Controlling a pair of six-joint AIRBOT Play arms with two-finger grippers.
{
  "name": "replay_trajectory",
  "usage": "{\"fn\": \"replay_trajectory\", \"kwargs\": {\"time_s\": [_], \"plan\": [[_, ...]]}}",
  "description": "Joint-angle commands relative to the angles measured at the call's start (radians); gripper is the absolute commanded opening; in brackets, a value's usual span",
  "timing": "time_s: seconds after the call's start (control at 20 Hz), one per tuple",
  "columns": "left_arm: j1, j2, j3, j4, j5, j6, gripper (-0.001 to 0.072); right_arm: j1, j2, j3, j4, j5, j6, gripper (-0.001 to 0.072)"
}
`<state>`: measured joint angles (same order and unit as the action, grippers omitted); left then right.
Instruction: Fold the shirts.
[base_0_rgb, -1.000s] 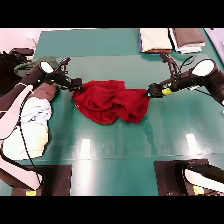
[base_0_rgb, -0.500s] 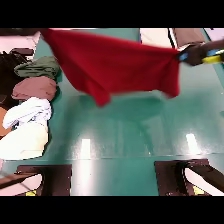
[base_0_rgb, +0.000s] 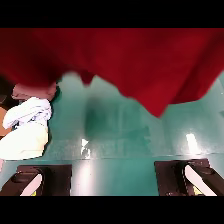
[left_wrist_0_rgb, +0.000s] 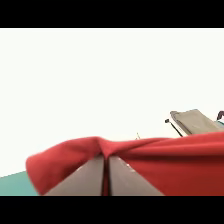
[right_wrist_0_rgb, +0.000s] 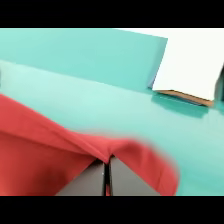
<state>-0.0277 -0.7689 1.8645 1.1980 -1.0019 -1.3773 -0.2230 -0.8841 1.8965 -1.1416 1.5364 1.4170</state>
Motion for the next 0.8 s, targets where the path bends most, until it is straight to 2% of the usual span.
{"fn": "replay_trajectory", "kwargs": {"time_s": [0.0,0.2,0.3,0.4,0.5,0.7,0.75], "plan": [[0.0,-0.026,-0.003,0.006,-0.092,-0.003,0.0024,-0.019,-0.06,0.061,-0.011,0.097,0.061,0.0018],[0.0,-0.316,-0.003,0.002,-0.298,-0.002,0.0024,0.082,-0.189,-0.102,-0.032,0.095,0.119,0.0018],[0.0,-0.488,-0.009,0.001,-0.338,-0.002,0.0024,0.154,-0.273,-0.24,-0.131,0.061,0.136,0.0018],[0.0,-0.652,-0.063,0.0,-0.32,-0.01,0.0025,0.213,-0.362,-0.377,-0.222,-0.028,0.147,0.0018],[0.0,-0.789,-0.127,-0.005,-0.287,-0.01,0.0025,0.233,-0.473,-0.446,-0.211,-0.119,0.146,0.0019],[0.001,-0.936,-0.187,0.001,-0.255,-0.009,0.0027,0.236,-0.653,-0.398,-0.174,-0.196,0.145,0.0028],[0.001,-0.934,-0.185,0.0,-0.233,-0.01,0.0035,0.228,-0.682,-0.359,-0.147,-0.2,0.142,0.0139]]}}
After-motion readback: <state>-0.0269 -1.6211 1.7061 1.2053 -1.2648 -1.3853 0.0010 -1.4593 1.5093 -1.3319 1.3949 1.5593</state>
